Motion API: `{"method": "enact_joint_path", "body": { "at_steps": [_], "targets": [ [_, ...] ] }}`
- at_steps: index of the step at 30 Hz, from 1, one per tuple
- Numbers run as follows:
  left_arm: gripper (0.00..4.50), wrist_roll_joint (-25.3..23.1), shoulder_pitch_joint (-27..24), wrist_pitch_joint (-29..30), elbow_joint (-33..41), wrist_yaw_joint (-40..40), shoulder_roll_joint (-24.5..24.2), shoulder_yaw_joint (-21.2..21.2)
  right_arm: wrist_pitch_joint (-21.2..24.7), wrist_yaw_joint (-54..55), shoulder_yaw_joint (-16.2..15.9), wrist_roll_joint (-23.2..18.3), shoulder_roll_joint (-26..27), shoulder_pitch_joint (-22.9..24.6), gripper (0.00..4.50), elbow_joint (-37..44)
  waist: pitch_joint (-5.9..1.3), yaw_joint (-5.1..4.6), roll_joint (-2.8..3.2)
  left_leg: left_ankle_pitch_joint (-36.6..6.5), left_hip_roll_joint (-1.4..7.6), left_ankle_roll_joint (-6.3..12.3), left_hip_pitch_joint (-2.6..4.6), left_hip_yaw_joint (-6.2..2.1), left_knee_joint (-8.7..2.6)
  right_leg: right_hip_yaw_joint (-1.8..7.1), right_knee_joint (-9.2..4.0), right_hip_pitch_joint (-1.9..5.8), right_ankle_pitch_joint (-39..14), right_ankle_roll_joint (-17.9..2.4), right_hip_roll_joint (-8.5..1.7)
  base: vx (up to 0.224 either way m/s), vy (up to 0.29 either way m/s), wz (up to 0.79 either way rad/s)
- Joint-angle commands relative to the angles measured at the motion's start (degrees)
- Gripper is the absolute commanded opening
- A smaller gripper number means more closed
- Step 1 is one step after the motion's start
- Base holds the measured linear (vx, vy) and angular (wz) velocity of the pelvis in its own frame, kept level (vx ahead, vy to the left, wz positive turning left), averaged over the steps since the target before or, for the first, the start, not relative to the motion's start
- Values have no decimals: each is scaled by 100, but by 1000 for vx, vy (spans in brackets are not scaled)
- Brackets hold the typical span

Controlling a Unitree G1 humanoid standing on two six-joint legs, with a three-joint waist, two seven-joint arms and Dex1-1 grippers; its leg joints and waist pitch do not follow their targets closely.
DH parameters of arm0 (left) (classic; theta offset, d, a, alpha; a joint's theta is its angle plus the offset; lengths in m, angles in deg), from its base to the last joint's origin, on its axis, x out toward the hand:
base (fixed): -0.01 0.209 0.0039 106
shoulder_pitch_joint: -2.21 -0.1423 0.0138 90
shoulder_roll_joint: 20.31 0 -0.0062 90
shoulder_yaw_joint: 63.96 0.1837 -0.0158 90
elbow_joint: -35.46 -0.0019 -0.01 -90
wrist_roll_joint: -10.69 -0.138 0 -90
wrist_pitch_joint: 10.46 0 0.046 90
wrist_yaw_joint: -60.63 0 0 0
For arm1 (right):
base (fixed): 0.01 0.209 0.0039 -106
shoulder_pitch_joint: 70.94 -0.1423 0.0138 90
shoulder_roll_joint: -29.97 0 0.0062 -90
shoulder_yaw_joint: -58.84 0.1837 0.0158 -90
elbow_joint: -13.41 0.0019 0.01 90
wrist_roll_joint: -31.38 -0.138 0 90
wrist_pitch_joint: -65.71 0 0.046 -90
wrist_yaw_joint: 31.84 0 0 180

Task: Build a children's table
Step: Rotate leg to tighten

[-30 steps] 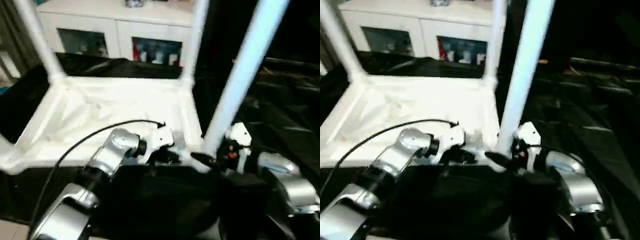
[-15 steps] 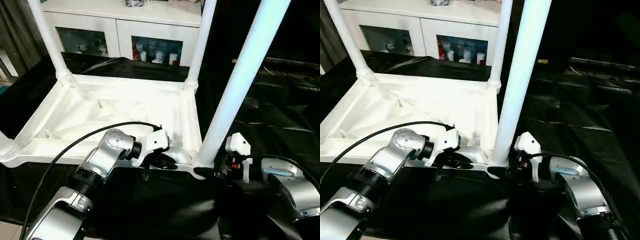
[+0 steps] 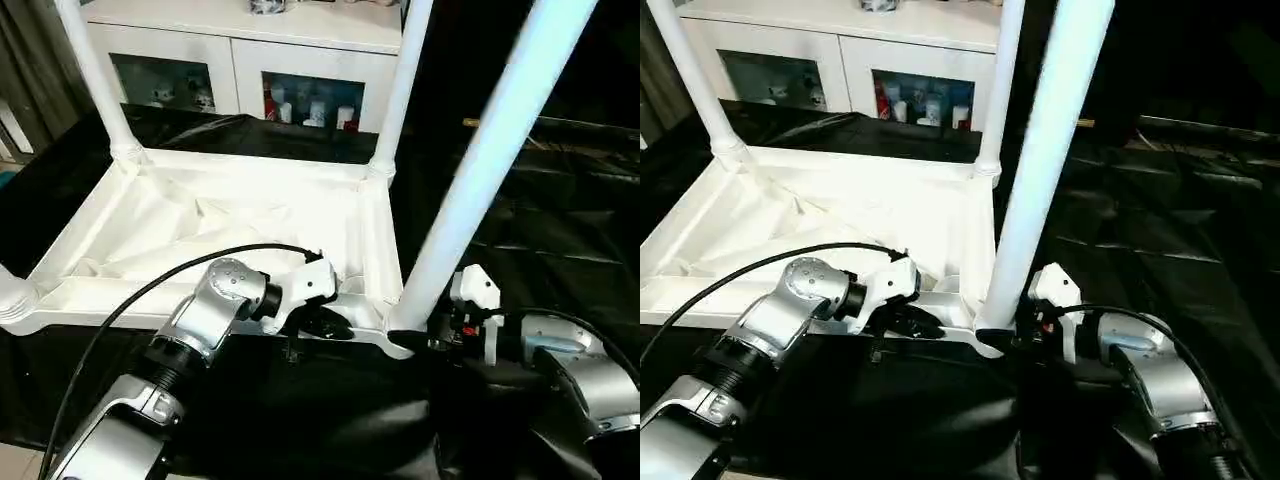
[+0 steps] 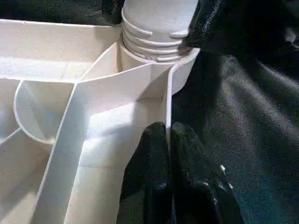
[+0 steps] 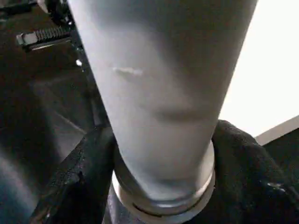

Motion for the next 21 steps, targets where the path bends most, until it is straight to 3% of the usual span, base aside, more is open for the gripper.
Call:
{"method": "enact_joint_path", "body": {
  "at_steps": [1,4,5,7,9,10,14,15,16,18,20,21],
  "targets": [
    [0,-4,-56,118,-399,684,330,-75,124,879,151,217,307,-24,269,-300,-253,-10,-104,-1234,205,380,45,-78,-375,108,-384,195,-1327,-1288,-235,0,0,0],
    [0,-131,90,160,-702,1347,597,-171,217,1596,253,351,645,-21,269,-444,-228,-71,-101,-1782,190,60,84,-116,-414,97,-480,144,-2310,-1007,-250,0,0,0],
    [0,-231,244,229,-991,1934,880,-228,386,2227,315,420,1020,-3,269,-470,-226,-112,-112,-1863,180,20,61,-131,-425,98,-490,147,-2461,-901,-236,0,0,0],
    [0,-284,368,285,-1200,2320,1106,-257,533,2688,347,450,1335,-5,269,-452,-210,-135,-98,-2065,165,-14,100,-138,-427,97,-546,92,-2750,-780,-232,0,0,0],
    [0,-300,423,315,-1272,2442,1193,-261,592,2882,351,470,1471,-23,268,-441,-220,-145,-87,-2135,162,-33,84,-168,-438,89,-569,110,-2950,-666,-248,0,0,0],
    [0,-326,494,352,-1348,2594,1324,-252,658,3114,320,531,1643,-57,268,-421,-207,-154,-61,-2222,158,-34,93,-167,-441,94,-605,79,-3048,-607,-241,0,0,0],
    [0,-456,657,262,-1563,2731,1565,-146,685,3297,51,702,1967,-132,268,-294,-223,-177,-32,-2308,160,-44,89,-197,-468,74,-631,86,-3087,-516,-247,0,0,0],
    [0,-486,689,230,-1625,2729,1583,-140,627,3225,-19,709,1981,-133,268,-240,-225,-173,7,-2326,164,-48,96,-202,-476,74,-629,89,-3029,-532,-248,0,0,0],
    [0,-513,716,197,-1680,2686,1572,-130,546,3174,-12,659,1999,-136,268,-187,-239,-179,-10,-2305,164,-28,93,-195,-480,69,-630,103,-2885,-556,-242,0,0,0],
    [0,-520,705,192,-1669,2598,1529,-104,540,3095,69,523,2001,-145,323,-161,-232,-174,-10,-2286,169,3,75,-193,-496,80,-618,108,-2729,-609,-240,0,0,0],
    [0,-511,685,193,-1642,2486,1463,-84,580,2933,89,429,1909,-172,340,-126,-230,-176,-34,-2312,167,30,79,-183,-490,83,-621,101,-2716,-648,-242,0,0,0],
    [0,-506,683,187,-1642,2432,1438,-73,590,2898,88,422,1867,-187,347,-115,-231,-169,-16,-2322,170,41,83,-183,-488,89,-621,96,-2740,-659,-250,0,0,0]
  ]
}}
